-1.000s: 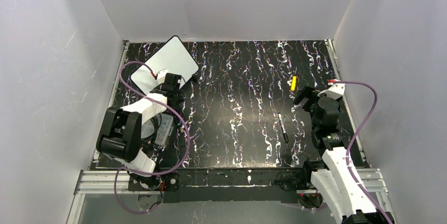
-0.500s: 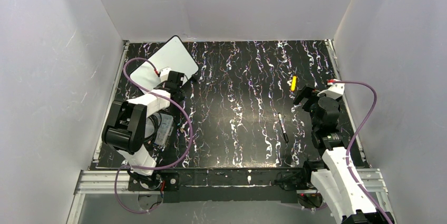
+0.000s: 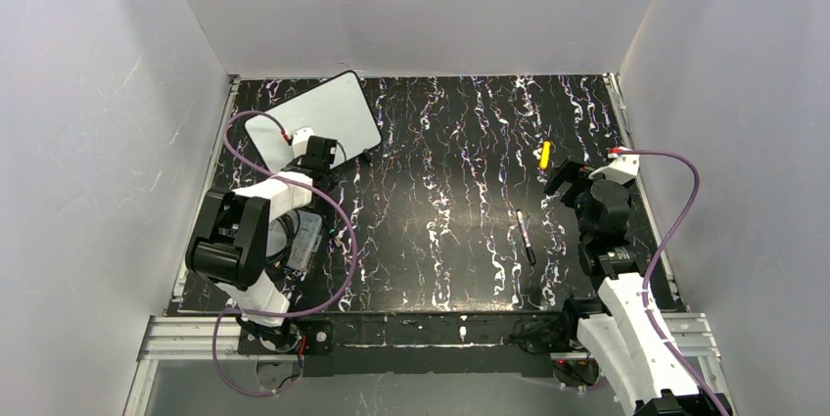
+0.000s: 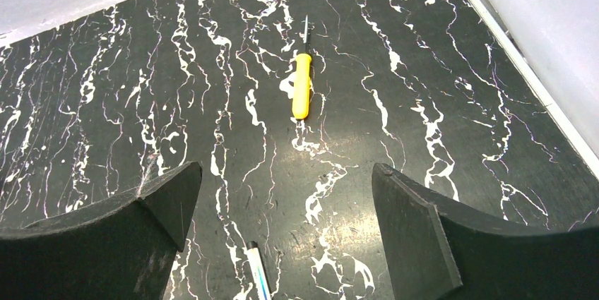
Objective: Write a sentence on the whiteboard
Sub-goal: Move the whiteboard stand to the center of the board.
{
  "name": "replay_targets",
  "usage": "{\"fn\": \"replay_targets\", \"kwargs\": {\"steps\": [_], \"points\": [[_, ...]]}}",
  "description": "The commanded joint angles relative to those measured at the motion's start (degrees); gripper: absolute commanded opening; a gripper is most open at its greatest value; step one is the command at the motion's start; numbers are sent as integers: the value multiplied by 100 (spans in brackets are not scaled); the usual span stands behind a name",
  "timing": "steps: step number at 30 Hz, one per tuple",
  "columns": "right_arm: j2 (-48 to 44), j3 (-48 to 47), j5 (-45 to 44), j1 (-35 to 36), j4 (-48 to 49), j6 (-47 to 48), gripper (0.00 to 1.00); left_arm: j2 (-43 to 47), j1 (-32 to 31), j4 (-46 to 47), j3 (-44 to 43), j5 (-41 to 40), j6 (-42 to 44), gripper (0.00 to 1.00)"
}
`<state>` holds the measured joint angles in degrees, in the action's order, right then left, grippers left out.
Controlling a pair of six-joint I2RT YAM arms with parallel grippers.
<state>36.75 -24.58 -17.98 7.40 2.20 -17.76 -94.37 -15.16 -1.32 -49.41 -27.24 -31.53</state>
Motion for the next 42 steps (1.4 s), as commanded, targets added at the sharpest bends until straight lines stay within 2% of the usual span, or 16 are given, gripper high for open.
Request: {"fn": "replay_targets", "kwargs": {"steps": [1,9,21,32,42], "points": [[-3,-214,7,-2,150,75,99,418,-96,-119,388,94,-4,0],[41,-198,47,-2,141,97,99,844,-527,-327,635,316,-391,0],[93,-196,80,-2,107,92,99,921,-1840,-897,406,-7,-1488,0],[277,-229,195,-2,119,60,99,537,-3008,-1456,-6,-152,-2701,0],[369,-274,239,-2,52,71,99,145,-3659,-1611,-420,9,-3127,0]]}}
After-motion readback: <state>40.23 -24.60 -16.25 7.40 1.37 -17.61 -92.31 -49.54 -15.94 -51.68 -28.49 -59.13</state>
